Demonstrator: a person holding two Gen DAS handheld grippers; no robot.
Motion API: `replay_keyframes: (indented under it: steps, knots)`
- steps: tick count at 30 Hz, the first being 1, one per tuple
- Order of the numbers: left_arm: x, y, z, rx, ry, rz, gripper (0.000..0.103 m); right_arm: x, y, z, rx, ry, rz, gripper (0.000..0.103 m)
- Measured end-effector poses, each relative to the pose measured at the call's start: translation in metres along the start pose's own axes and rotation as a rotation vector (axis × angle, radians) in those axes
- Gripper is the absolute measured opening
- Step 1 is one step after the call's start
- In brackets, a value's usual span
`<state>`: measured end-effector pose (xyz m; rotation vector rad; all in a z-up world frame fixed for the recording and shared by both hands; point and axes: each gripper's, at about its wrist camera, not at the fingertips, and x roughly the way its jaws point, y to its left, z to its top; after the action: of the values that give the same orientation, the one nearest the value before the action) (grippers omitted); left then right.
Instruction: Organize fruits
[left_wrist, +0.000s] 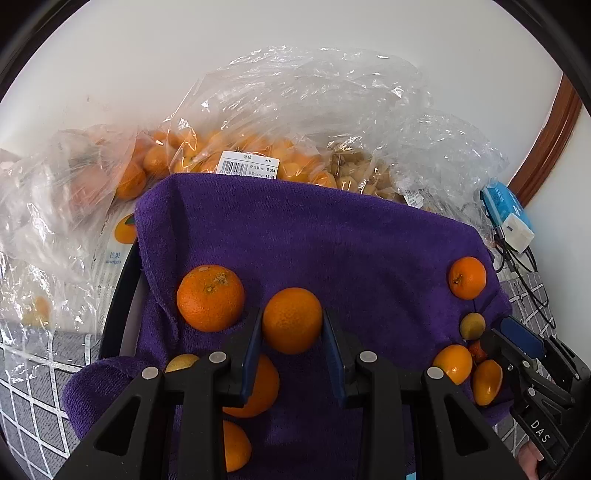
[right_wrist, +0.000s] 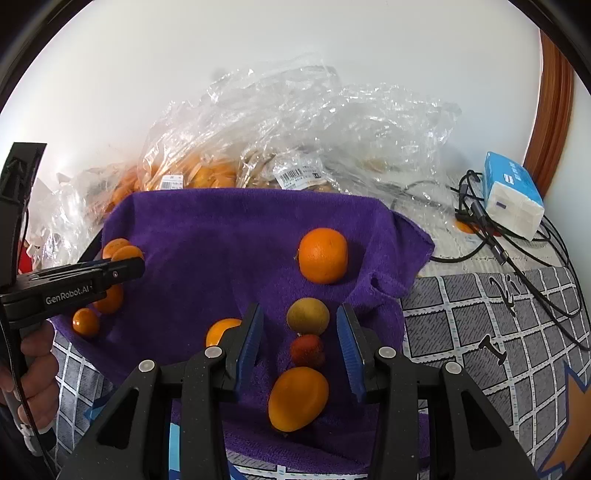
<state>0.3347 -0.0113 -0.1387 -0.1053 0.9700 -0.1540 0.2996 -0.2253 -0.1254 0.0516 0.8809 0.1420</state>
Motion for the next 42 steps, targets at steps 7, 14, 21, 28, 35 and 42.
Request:
replay_keyframes:
  steps: [7,14,21,28,35,42]
  knots:
    - [0.001,0.0,0.001,-0.005,0.002,-0.004,0.03,0.007,0.0,-0.004,-0.003,0.018,-0.004,0.042]
    - [-0.004,-0.002,0.002,-0.008,0.004,0.005,0.031,0.009,-0.002,-0.008,0.0,0.039,-0.007,0.042]
    - [-0.027,-0.006,-0.003,0.0,-0.017,0.003,0.033,0.003,-0.001,-0.013,-0.009,0.057,-0.024,0.042]
    - [-0.069,-0.003,-0.022,0.003,-0.056,0.028,0.041,-0.027,-0.003,-0.02,0.023,0.043,-0.027,0.042]
    - [-0.121,0.0,-0.046,-0.028,-0.125,0.053,0.048,-0.076,-0.004,-0.023,0.044,-0.002,-0.039,0.042]
    - [-0.177,-0.008,-0.074,-0.009,-0.217,0.079,0.061,-0.142,-0.003,-0.036,0.052,-0.083,-0.045,0.051]
